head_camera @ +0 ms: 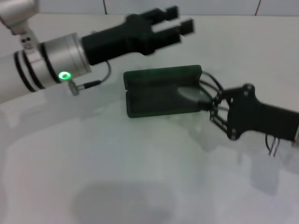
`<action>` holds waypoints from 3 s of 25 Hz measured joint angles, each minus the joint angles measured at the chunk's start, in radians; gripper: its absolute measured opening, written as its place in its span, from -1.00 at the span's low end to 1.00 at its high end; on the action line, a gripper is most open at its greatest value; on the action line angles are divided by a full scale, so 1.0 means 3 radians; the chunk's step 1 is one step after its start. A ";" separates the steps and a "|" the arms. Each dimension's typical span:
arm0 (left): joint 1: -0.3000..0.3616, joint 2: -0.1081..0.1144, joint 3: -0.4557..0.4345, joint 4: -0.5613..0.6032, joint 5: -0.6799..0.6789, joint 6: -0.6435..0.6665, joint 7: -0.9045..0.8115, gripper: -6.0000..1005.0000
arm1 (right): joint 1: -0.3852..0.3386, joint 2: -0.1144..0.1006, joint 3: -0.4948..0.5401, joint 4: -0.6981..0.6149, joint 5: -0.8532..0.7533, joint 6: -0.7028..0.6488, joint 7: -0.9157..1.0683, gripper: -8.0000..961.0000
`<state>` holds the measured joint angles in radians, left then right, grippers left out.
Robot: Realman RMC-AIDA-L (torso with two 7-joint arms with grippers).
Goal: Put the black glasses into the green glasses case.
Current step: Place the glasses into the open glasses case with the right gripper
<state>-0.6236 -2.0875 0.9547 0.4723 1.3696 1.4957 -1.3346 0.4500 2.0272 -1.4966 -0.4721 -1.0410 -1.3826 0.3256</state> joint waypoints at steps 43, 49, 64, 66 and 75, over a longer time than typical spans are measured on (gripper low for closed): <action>0.0027 0.0022 -0.0083 0.0003 0.0128 -0.0698 -0.0056 0.42 | -0.0081 -0.0043 -0.1479 -0.1370 0.0215 0.2335 0.1203 -0.41; -0.0014 0.0008 -0.0078 -0.0002 0.0139 -0.0741 -0.0050 0.42 | 0.0142 0.0001 -0.1603 -0.1205 0.0112 0.2754 0.1280 -0.41; -0.0035 0.0004 -0.0079 -0.0034 0.0155 -0.0758 -0.0047 0.42 | 0.0464 0.0003 -0.2493 -0.1472 0.0087 0.4161 0.1263 -0.41; -0.0048 0.0002 -0.0079 -0.0034 0.0156 -0.0758 -0.0041 0.42 | 0.0497 0.0002 -0.2573 -0.1474 0.0092 0.4283 0.1264 -0.41; -0.0054 -0.0001 -0.0079 -0.0038 0.0159 -0.0758 -0.0037 0.42 | 0.0503 0.0002 -0.2636 -0.1525 0.0085 0.4358 0.1260 -0.41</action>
<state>-0.6396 -2.0878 0.9310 0.4610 1.4174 1.2684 -1.3458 0.6009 2.0278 -2.2873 -0.9297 -1.0156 -0.0751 0.7036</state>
